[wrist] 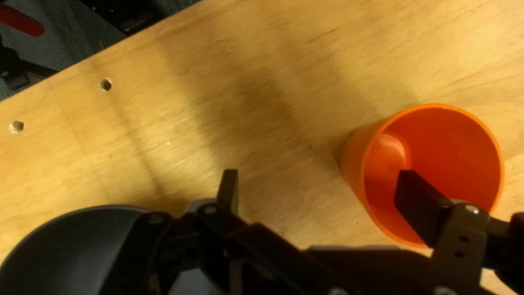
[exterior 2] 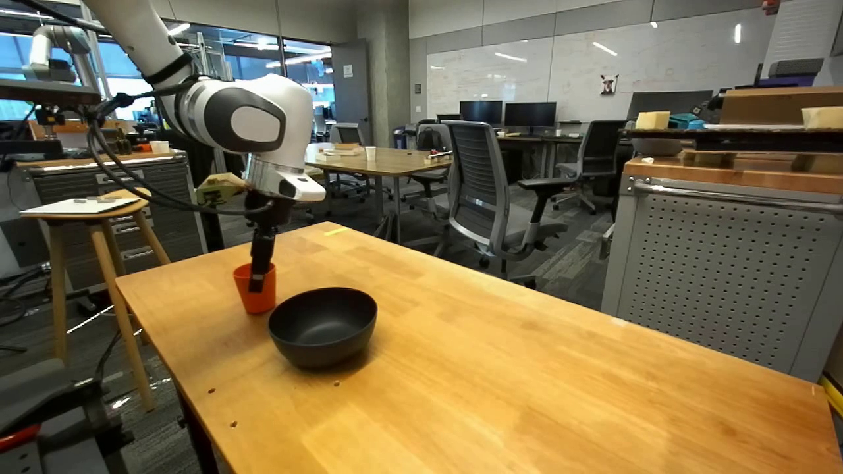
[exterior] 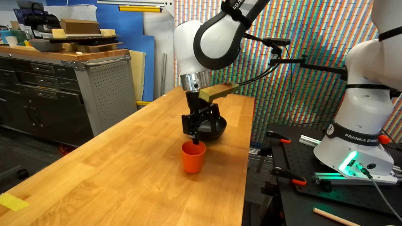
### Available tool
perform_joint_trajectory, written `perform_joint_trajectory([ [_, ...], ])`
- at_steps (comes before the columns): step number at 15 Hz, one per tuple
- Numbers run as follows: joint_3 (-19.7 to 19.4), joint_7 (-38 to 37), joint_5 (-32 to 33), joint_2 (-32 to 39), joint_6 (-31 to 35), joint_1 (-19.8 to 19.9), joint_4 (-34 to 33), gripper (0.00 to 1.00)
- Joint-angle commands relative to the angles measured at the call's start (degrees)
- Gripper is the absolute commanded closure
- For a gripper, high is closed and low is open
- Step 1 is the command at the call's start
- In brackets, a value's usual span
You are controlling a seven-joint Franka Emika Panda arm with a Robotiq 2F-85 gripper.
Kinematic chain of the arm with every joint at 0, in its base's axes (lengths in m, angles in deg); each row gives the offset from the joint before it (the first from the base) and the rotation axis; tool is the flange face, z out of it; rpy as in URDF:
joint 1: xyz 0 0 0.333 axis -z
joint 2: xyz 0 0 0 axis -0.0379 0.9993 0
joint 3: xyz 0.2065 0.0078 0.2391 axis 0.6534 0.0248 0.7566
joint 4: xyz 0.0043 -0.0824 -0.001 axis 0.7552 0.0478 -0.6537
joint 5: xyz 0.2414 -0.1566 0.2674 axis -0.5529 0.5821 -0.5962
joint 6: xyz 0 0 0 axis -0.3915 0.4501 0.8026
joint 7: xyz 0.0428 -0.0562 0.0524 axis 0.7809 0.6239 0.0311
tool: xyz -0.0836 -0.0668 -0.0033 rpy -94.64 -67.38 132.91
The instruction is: Put the orange cup in the black bowl
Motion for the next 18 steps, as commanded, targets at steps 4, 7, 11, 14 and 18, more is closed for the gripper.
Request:
perform_joint_trajectory([
  [4,-0.5,1.0,-0.7,0.4,7.6,-0.2,4.2,0.58],
  [7,0.1,3.1,-2.1,1.9,11.5,0.3,4.3,0.81],
  [11,0.5,6.0,-4.2,2.1,13.1,0.9,3.9,0.93],
  [14,0.2,6.1,-3.6,0.9,12.3,0.4,3.2,0.95],
  [18,-1.0,3.5,-0.3,-3.1,10.9,-0.5,3.0,1.0],
])
